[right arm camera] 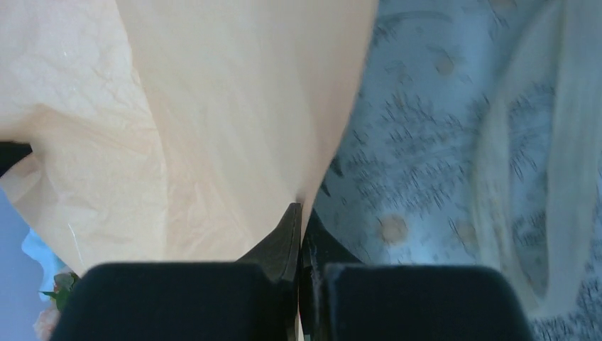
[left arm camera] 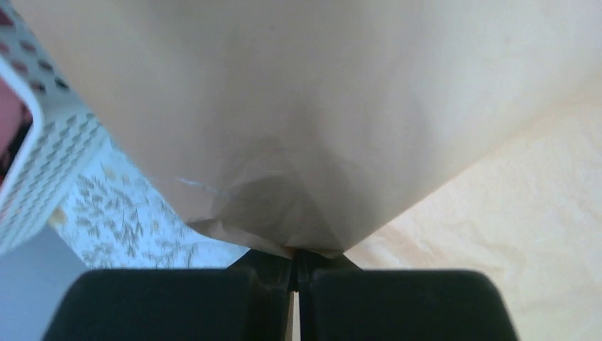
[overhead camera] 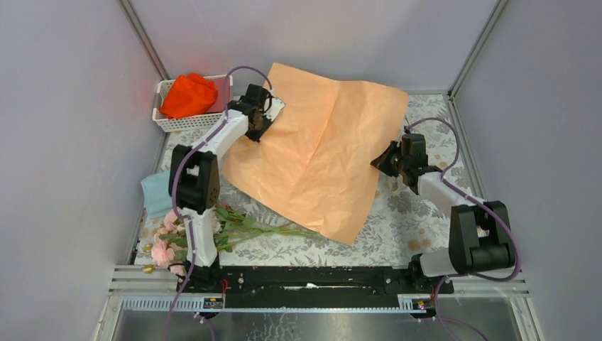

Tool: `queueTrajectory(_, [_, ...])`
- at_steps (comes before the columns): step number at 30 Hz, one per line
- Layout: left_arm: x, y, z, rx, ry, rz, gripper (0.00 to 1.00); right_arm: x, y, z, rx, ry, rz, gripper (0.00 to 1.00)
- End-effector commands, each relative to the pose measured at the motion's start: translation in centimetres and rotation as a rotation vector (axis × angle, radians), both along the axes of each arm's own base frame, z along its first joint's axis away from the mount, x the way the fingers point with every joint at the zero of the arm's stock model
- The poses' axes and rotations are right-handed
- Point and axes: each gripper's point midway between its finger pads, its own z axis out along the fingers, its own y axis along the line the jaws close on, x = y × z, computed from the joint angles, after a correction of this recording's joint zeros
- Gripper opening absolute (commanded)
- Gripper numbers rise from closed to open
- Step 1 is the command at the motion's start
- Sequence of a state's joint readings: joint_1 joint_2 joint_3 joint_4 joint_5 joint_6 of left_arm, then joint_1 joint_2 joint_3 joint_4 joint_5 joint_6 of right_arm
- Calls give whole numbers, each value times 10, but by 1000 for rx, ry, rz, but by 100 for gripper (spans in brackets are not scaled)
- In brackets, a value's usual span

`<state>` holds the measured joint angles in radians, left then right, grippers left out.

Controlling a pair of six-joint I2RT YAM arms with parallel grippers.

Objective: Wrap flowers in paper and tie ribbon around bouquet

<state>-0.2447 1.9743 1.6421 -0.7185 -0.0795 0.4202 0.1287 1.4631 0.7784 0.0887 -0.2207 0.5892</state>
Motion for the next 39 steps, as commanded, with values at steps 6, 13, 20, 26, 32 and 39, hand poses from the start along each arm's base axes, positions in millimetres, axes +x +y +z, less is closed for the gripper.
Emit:
queueTrajectory(6, [78,0,-2,88,-156,119,66,-36,-35,-25,-10,25,-262,4])
queueTrajectory(13, [79,10,28,117,-225,147,92,-36,-67,6,-105,-49,-407,64])
queueTrajectory(20, [60,10,49,101,-237,109,94,-35,-105,68,-266,-275,-496,69])
queueTrajectory(26, [7,8,51,51,-158,59,94,1,-150,78,-376,-239,-585,74])
queueTrajectory(32, [-58,35,39,76,-79,57,98,54,-140,82,-168,-181,-359,56])
queueTrajectory(39, [-100,96,47,-36,-42,225,98,27,66,99,-240,-346,503,47])
